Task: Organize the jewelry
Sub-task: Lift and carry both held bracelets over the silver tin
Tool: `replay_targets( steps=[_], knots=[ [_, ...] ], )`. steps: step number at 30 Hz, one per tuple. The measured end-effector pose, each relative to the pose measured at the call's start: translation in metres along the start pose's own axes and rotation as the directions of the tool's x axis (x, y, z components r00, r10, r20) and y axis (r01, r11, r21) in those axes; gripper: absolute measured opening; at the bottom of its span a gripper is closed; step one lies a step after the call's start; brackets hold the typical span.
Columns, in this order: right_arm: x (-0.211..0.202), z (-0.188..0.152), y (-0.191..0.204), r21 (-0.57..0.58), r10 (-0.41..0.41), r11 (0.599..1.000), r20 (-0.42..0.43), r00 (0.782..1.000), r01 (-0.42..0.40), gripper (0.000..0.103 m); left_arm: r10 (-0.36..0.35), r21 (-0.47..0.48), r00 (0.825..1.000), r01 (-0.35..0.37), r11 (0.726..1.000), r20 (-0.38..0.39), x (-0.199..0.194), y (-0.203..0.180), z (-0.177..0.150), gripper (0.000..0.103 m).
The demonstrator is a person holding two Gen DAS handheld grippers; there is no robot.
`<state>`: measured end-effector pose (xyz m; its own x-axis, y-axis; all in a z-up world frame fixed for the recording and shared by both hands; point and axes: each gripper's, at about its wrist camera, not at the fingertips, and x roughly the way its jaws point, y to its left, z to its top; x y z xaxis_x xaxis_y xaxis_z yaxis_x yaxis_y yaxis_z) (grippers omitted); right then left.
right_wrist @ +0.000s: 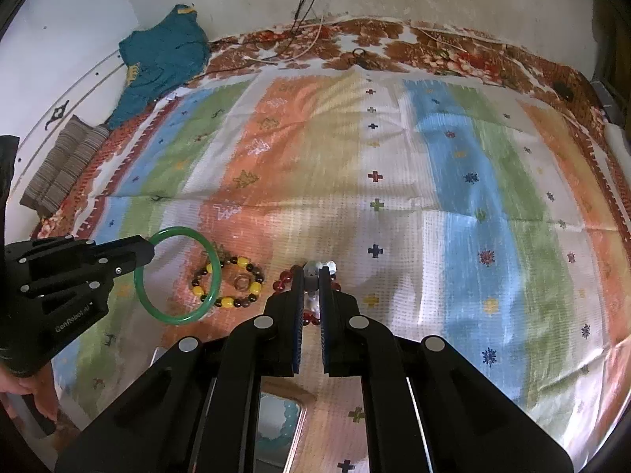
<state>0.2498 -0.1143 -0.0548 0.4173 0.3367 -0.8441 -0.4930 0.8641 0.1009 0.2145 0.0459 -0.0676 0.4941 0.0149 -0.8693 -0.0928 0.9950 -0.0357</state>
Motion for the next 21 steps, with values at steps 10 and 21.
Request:
replay_targets(
  steps=[10, 21],
  knots=[
    [-0.022, -0.006, 0.011, -0.030, 0.013, 0.999, 0.042, 0.999, -0.011, 0.008, -0.032, -0.005, 0.999, 0.032, 0.999, 0.039, -0.023, -0.004, -0.009, 0.007],
    [-0.041, -0.018, 0.016, -0.048, 0.027, 0.999, 0.066, 0.997, -0.024, 0.008, -0.030, 0.009, 0.997, 0.030, 1.000, 0.073, -0.043, -0.011, -0.026, 0.007]
  ],
)
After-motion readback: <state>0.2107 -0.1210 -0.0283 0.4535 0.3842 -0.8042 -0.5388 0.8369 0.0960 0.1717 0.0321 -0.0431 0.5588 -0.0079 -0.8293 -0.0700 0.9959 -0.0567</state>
